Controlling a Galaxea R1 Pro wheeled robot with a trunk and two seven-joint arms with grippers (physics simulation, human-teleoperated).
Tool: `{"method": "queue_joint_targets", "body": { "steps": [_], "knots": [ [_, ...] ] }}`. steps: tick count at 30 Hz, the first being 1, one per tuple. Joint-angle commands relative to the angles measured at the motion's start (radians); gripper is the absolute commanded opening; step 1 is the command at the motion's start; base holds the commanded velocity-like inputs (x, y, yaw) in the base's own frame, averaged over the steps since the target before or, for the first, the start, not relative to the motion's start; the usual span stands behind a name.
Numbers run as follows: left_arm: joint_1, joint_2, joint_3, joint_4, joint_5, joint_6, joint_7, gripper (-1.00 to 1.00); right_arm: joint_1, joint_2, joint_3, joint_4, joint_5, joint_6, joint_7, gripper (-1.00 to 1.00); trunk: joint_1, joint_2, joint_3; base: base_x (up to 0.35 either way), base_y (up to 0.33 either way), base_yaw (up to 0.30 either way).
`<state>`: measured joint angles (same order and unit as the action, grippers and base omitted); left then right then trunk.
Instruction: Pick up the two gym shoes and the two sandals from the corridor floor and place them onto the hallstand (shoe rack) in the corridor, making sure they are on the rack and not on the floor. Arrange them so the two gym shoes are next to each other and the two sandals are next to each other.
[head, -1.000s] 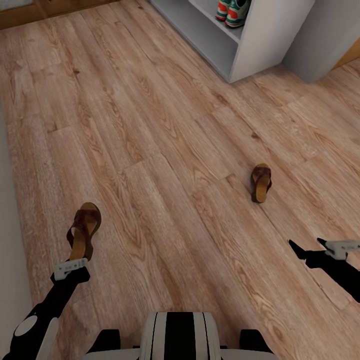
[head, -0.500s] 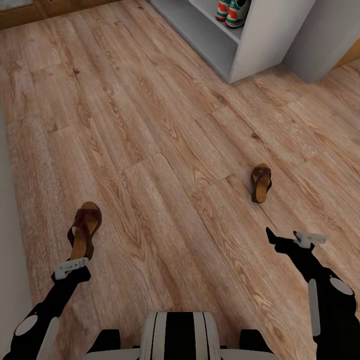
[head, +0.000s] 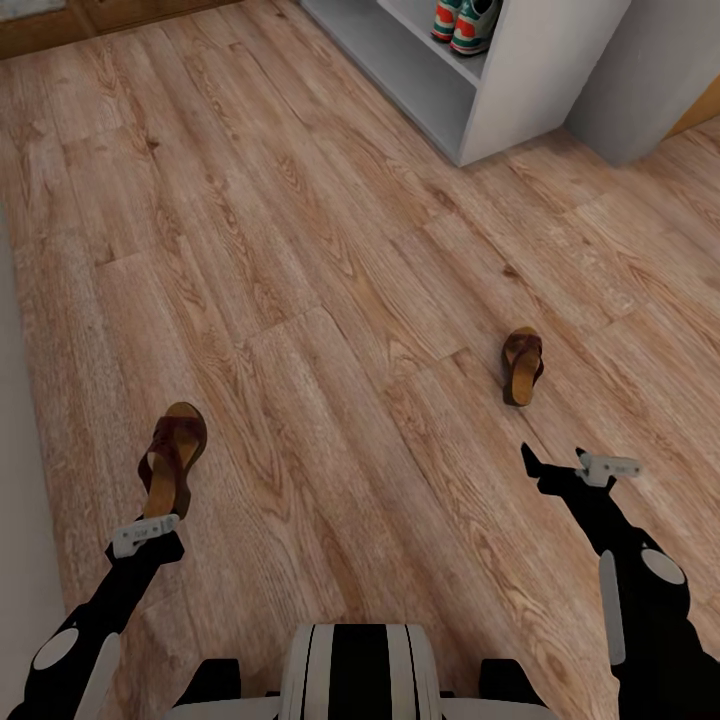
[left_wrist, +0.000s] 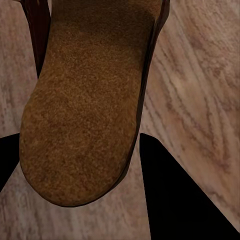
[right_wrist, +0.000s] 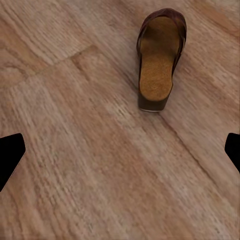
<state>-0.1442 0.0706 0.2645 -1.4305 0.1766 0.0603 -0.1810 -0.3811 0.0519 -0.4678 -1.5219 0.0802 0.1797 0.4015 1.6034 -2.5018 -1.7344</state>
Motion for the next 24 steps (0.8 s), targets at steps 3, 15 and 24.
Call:
{"method": "queue_joint_targets", "body": {
  "steps": [3,15,24],
  "knots": [
    [0.000,0.000,0.000,-0.002,-0.003,0.000,-0.002,-1.00,0.000,-0.003,0.003,0.000,-0.012,-0.008,-0.001,1.00,0.000,0.000,0.000,0.000,0.000,0.000],
    [0.000,0.000,0.000,-0.005,0.002,0.008,-0.002,-1.00,0.000,-0.009,-0.015,-0.009,-0.037,0.062,-0.007,1.00,0.000,0.000,0.000,0.093,0.000,0.000],
    [0.000,-0.001,-0.001,-0.005,0.003,0.004,-0.004,-1.00,0.005,-0.010,-0.018,-0.012,-0.037,0.091,0.001,1.00,0.000,0.000,0.000,0.284,0.000,0.000]
  ]
}}
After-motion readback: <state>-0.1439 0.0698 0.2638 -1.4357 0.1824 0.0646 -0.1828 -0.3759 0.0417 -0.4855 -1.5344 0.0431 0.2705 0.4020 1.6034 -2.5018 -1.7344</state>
